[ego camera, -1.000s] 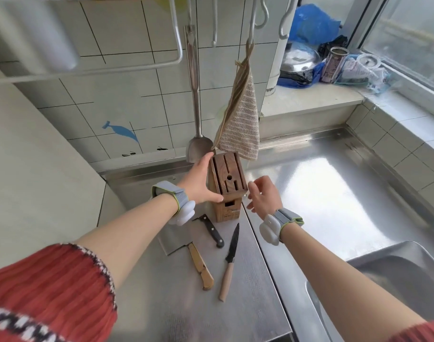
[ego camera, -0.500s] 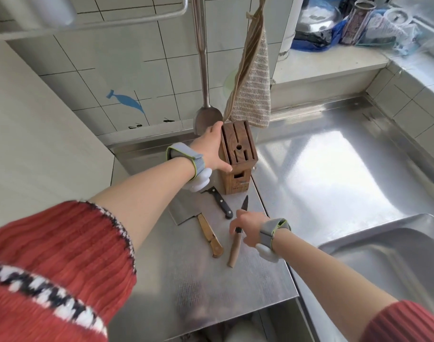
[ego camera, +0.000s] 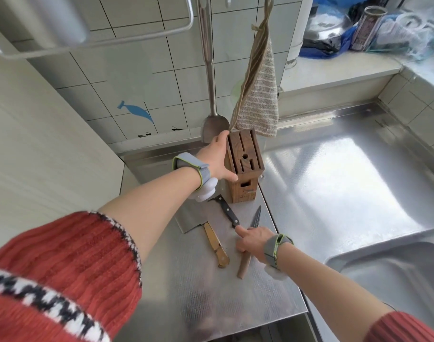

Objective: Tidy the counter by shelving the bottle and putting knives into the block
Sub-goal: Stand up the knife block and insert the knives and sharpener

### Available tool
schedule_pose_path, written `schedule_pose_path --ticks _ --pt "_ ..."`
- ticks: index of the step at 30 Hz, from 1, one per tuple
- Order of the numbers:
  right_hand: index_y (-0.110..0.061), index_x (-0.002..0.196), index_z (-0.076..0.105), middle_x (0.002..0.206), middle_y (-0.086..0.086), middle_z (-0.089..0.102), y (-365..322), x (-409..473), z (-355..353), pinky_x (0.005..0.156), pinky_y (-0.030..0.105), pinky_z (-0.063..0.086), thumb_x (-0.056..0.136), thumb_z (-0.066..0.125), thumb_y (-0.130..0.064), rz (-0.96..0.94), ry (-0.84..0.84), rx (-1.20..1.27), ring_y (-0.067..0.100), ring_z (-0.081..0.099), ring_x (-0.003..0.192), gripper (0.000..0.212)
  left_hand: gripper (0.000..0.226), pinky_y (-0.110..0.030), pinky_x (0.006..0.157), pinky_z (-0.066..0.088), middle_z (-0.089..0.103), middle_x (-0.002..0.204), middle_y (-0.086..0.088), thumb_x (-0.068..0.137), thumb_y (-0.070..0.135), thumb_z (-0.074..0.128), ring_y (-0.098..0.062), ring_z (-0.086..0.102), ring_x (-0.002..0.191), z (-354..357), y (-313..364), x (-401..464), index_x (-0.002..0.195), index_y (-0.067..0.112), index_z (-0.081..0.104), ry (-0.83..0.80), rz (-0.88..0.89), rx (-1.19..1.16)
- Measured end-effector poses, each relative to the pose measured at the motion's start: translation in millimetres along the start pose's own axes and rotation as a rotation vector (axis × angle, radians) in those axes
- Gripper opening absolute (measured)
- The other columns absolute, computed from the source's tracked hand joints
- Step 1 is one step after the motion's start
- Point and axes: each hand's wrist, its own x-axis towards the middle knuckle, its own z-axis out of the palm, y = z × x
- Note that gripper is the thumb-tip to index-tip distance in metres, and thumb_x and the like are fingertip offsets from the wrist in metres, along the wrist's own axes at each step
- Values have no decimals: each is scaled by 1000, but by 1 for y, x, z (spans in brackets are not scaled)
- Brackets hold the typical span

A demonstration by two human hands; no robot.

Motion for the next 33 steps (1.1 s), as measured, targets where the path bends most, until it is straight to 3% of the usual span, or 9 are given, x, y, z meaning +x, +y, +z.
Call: schedule_pose_path --ticks 5,8,12,15,21,24,26,29,33 --pt "-14 111 51 119 6 44 22 -9 -11 73 43 52 83 54 4 40 191 110 30 59 85 34 121 -46 92 50 22 156 -12 63 35 86 -34 54 121 -1 3 1 149 16 4 -4 -10 13" --pt "-17 111 52 115 4 54 37 -21 -32 71 37 48 90 50 -4 89 319 195 26 61 88 25 121 -46 92 50 24 156 -12 63 36 86 -35 55 119 -1 2 0 149 17 3 -8 -24 18" --pt "-13 112 53 113 6 63 58 -54 -59 82 40 49 89 44 -9 177 413 306 28 60 99 25 120 -46 90 51 25 155 -13 64 35 85 -36 56 117 -3 4 -1 149 16 3 -6 -23 27" --pt "-11 107 52 106 10 67 77 -81 -68 73 32 42 82 48 -6 271 497 352 31 60 95 26 120 -43 88 51 28 154 -14 65 35 85 -35 56 117 -3 3 -2 149 16 2 -6 -20 15" --pt "-5 103 56 90 7 66 104 -117 -107 65 28 41 81 70 -17 484 1053 675 25 59 66 28 119 -41 82 51 28 152 -16 66 36 84 -37 58 113 -2 3 -3 149 15 1 -11 -23 34" --pt "-15 95 60 86 0 65 100 -129 -144 59 37 51 82 68 -16 401 1294 892 28 61 58 15 118 -42 82 51 30 151 -18 67 35 83 -38 58 112 -3 4 -3 149 13 0 -17 -24 34" --pt "-17 94 61 78 2 61 91 -135 -165 50 33 48 84 63 -9 307 1372 1033 22 56 51 13 117 -44 86 50 33 148 -19 67 34 83 -39 56 114 -3 4 -4 148 12 1 -21 -19 21" --pt "-2 99 59 79 10 59 76 -140 -187 41 26 45 83 56 6 152 1376 1274 17 57 49 19 116 -45 89 49 35 147 -20 68 32 83 -40 53 117 -3 3 -4 148 10 2 -25 -6 3" --pt "2 85 54 84 23 60 63 -137 -195 42 30 45 72 51 16 114 1360 1309 25 57 52 19 117 -43 86 49 33 148 -20 68 33 83 -39 53 117 -3 2 -5 148 11 0 -26 4 -5"
